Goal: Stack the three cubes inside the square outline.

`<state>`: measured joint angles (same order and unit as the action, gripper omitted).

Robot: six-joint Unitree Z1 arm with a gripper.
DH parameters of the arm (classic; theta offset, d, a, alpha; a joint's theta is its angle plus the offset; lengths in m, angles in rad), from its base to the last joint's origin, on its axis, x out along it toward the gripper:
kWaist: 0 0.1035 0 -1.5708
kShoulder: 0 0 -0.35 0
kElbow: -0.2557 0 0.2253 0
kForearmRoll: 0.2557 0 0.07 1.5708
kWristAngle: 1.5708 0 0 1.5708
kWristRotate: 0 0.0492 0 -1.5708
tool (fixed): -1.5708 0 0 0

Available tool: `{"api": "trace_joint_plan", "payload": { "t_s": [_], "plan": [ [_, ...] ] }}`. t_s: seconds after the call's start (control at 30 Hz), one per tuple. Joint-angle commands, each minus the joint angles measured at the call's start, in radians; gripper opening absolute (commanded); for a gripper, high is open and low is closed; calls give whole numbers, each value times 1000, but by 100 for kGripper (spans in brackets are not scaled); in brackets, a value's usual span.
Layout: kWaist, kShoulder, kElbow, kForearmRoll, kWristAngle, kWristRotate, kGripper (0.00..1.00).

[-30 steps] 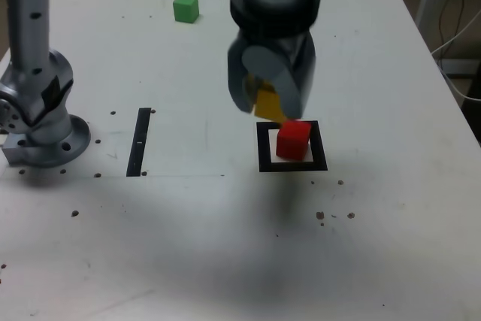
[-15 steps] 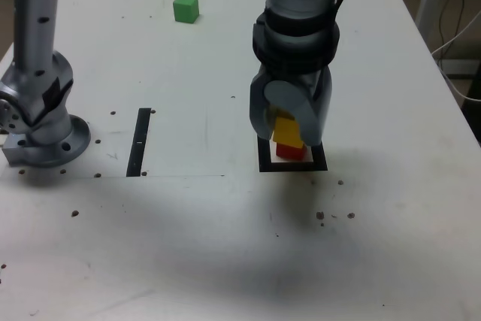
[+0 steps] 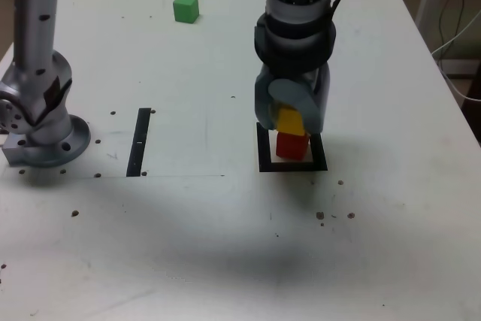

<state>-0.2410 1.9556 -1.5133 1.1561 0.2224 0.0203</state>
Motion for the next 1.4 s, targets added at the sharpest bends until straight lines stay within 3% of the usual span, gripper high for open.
{"api": "trace_joint_plan", "payload": {
  "t_s": [0.0, 0.43, 0.8, 1.37],
  "plan": [
    [2, -9, -3, -5, -2, -3, 12],
    [1, -22, -5, -7, 10, -3, 16],
    [-1, -16, 1, -24, -3, -3, 18],
    [-1, -5, 29, -28, -12, -11, 42]
  ]
}}
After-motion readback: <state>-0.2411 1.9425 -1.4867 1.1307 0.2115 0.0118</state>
